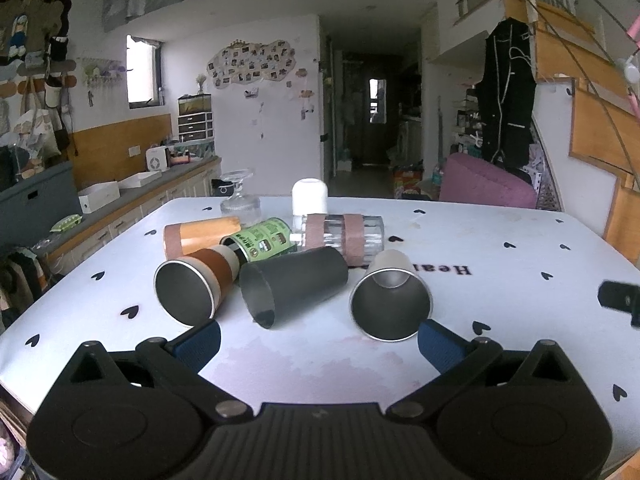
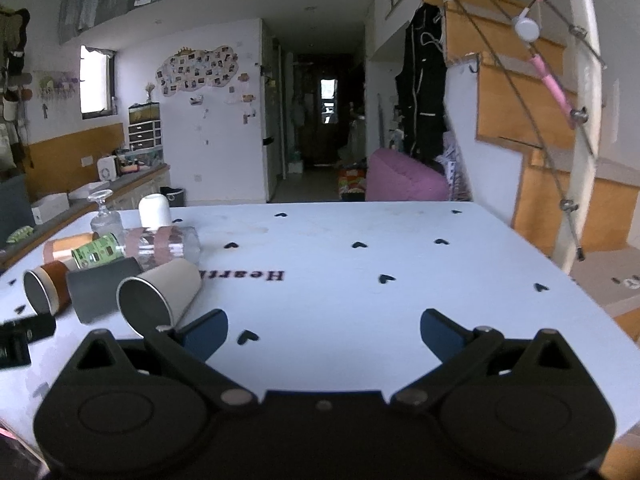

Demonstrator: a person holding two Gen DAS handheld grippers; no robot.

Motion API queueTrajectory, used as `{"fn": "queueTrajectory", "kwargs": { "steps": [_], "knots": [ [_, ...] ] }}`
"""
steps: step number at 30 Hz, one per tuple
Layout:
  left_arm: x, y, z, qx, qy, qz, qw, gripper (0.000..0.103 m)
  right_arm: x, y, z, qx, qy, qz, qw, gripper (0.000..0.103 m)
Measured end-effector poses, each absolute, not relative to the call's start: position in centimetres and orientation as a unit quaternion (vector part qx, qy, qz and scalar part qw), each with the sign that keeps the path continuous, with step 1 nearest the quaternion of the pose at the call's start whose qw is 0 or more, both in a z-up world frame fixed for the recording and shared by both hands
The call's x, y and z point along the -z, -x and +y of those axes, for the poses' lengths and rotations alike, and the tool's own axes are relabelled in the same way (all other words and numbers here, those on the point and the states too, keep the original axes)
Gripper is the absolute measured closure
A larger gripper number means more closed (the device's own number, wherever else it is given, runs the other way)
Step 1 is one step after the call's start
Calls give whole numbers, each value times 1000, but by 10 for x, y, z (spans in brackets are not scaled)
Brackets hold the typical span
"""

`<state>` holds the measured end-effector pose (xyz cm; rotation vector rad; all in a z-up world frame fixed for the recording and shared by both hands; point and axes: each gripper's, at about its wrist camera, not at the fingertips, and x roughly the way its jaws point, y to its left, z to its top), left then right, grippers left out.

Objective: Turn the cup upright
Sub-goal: 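Move the right gripper to the white cup lying on its side and grasp its base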

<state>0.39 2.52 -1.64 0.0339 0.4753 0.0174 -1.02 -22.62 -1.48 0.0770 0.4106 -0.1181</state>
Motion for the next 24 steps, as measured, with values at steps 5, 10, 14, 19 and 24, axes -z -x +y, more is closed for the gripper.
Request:
{"fn": "queueTrajectory", "kwargs": {
  "steps": [5, 10, 14, 19, 24],
  "knots": [
    [18, -5, 31, -16, -12, 238, 971, 0, 8, -16, -228, 39, -69, 208, 975, 0],
    [20, -6, 37, -22, -6, 240, 970, 0, 8, -56, -222, 16, -106, 237, 966, 0],
    [23, -7, 41, -25, -2, 242, 970, 0, 14, -91, -210, -7, -139, 277, 951, 0],
    [25, -8, 46, -30, 0, 243, 970, 0, 20, -131, -182, -47, -162, 316, 934, 0],
    [27, -9, 51, -36, 0, 245, 969, 0, 29, -164, -157, -62, -186, 355, 914, 0]
  ]
}}
